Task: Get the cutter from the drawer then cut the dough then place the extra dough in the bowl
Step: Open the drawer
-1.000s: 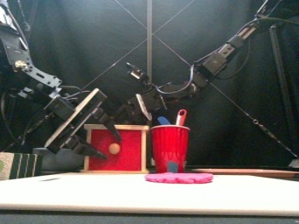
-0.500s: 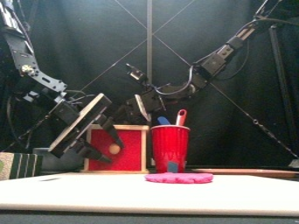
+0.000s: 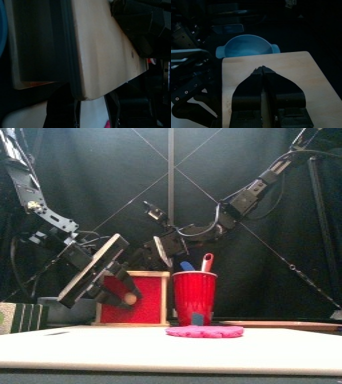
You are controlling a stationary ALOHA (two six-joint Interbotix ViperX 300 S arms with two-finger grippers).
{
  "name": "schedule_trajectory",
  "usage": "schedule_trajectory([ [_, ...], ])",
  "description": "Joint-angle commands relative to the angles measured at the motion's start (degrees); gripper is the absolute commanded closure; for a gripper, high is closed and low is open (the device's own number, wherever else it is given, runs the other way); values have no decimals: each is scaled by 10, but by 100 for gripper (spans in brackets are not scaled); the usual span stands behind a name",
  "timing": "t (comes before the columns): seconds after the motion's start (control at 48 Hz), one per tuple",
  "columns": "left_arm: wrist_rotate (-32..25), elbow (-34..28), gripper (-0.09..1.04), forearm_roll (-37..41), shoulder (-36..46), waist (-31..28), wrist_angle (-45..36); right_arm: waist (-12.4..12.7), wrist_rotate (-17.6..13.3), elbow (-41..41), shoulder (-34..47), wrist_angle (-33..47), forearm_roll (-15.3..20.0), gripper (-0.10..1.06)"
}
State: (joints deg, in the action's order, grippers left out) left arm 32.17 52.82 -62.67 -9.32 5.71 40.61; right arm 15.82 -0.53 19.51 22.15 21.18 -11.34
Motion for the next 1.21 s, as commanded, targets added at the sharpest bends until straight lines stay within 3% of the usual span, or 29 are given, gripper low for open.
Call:
schedule_trajectory([
  [0.021,1,1,36,-7,2,18,-11,-1,0,-1,-4,-18,1,95],
  [0.854,2,-8,36,-90,10,141,-23,-1,0,-2,-4,-25,3,95],
  [1.208,1,-18,36,-101,4,158,-23,0,0,-3,-3,-25,4,95],
])
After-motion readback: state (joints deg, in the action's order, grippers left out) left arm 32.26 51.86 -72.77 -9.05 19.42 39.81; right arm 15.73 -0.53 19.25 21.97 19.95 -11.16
